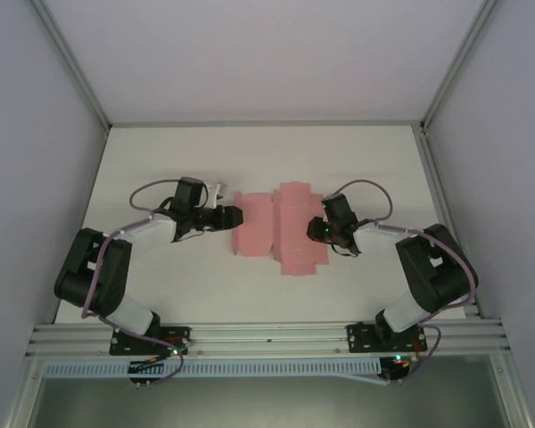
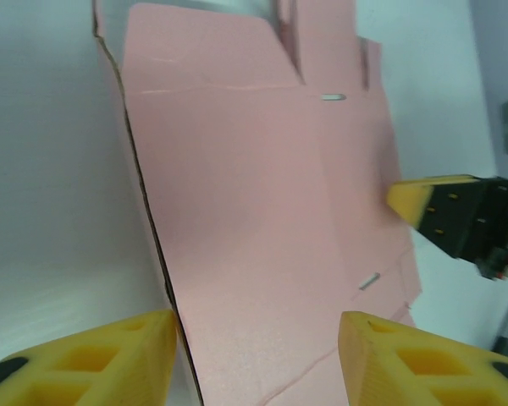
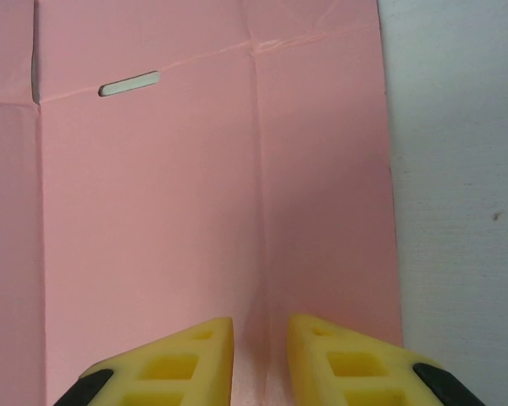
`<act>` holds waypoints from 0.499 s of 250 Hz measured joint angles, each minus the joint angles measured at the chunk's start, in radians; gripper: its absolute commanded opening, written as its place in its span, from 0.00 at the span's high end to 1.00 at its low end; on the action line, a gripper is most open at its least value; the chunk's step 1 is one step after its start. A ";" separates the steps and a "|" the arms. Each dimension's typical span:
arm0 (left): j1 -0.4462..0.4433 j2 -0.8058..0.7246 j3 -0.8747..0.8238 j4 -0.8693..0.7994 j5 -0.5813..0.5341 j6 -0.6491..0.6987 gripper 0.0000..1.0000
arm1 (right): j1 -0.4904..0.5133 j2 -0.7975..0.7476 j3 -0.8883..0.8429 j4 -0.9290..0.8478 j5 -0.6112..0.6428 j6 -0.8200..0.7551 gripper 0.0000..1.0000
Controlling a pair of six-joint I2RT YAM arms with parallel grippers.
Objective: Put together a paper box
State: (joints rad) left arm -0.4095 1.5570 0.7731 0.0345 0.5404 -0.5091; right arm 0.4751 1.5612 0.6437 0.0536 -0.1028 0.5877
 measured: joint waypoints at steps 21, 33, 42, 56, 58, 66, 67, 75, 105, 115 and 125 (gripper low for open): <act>0.000 0.035 0.020 -0.023 -0.038 0.012 0.54 | 0.000 0.000 0.000 0.000 -0.003 0.000 0.75; 0.000 0.058 0.026 -0.029 -0.052 0.017 0.57 | 0.000 0.000 -0.001 0.002 -0.003 0.000 0.75; 0.000 0.074 0.029 -0.034 -0.062 0.019 0.61 | 0.000 0.000 -0.002 0.003 -0.003 0.000 0.75; 0.000 0.102 0.032 -0.040 -0.074 0.017 0.69 | 0.000 -0.001 -0.003 0.004 -0.003 0.000 0.76; 0.000 0.105 0.032 -0.042 -0.076 0.019 0.71 | 0.000 -0.001 -0.003 0.004 -0.003 0.000 0.75; -0.001 0.118 0.032 -0.047 -0.083 0.018 0.77 | 0.000 -0.002 -0.004 0.005 -0.003 0.000 0.76; -0.001 0.121 0.032 -0.047 -0.085 0.023 0.77 | 0.000 -0.002 -0.005 0.005 -0.003 0.000 0.75; -0.003 0.130 0.032 -0.054 -0.093 0.022 0.83 | 0.000 -0.003 -0.005 0.005 -0.005 0.000 0.76; -0.006 0.143 0.034 -0.069 -0.112 0.025 1.00 | 0.000 -0.005 -0.005 0.003 -0.006 0.000 0.76; -0.007 0.139 0.038 -0.069 -0.123 0.023 1.00 | 0.000 -0.008 -0.006 0.001 -0.006 0.000 0.76; -0.007 0.135 0.039 -0.069 -0.129 0.024 1.00 | 0.001 -0.012 -0.008 -0.003 -0.006 0.000 0.74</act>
State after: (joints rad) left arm -0.4164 1.6924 0.8120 -0.0349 0.4118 -0.4847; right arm 0.4759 1.5494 0.6353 0.0502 -0.1093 0.5873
